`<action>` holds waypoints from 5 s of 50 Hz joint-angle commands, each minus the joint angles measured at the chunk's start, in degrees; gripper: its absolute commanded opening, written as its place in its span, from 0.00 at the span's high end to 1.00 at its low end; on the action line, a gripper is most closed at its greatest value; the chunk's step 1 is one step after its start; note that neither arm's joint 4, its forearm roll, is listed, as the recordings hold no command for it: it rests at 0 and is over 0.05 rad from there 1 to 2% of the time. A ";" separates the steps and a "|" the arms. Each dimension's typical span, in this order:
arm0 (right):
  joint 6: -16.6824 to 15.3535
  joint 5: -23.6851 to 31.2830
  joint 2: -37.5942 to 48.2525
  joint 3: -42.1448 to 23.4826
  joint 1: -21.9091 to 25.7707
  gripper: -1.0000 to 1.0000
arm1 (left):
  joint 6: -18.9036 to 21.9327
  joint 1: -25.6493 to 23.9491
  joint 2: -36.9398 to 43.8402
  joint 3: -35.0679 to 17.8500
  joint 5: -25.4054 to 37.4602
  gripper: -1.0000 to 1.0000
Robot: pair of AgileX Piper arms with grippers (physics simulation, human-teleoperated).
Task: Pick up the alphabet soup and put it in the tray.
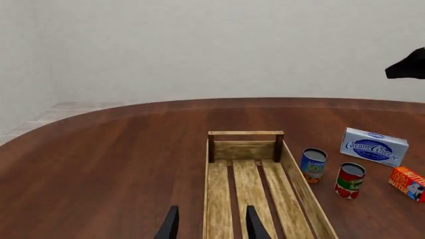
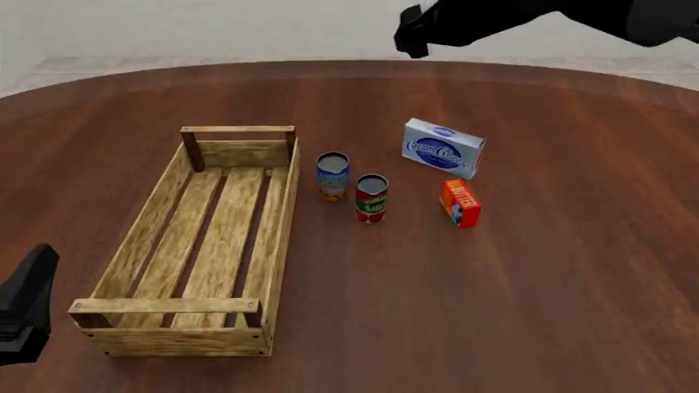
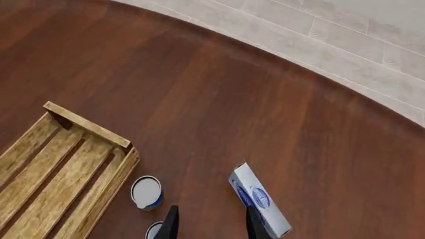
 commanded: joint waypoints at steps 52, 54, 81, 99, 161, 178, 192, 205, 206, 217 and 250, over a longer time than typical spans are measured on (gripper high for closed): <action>-0.77 7.14 19.57 -14.34 8.56 0.00 | 0.00 0.00 0.00 0.00 0.00 0.00; -0.86 7.25 19.80 -14.63 8.56 0.00 | 0.00 0.00 0.00 0.00 0.00 0.00; -1.25 10.11 25.10 -18.22 10.56 0.00 | 0.00 0.00 0.00 0.00 0.00 0.00; -1.97 10.53 27.31 -19.48 10.48 0.00 | 0.00 0.00 0.00 0.00 0.00 0.00; 0.68 9.58 31.13 -19.93 11.38 0.00 | 0.00 0.00 0.00 0.00 0.00 0.00; 1.52 9.44 32.12 -20.45 11.54 0.00 | 0.00 0.00 0.00 0.00 0.00 0.00; 2.24 8.87 32.11 -19.92 11.47 0.00 | 0.00 0.00 0.00 0.00 0.00 0.00; 2.70 8.56 32.52 -20.05 11.22 0.00 | 0.00 0.00 0.00 0.00 0.00 0.00; 2.70 8.57 32.53 -20.07 11.21 0.00 | 0.00 0.00 0.00 0.00 0.00 0.00; 2.34 9.13 32.86 -21.15 10.55 0.00 | 0.00 0.00 0.00 0.00 0.00 0.00; 4.73 8.35 33.54 -20.89 10.50 0.00 | 0.00 0.00 0.00 0.00 0.00 0.00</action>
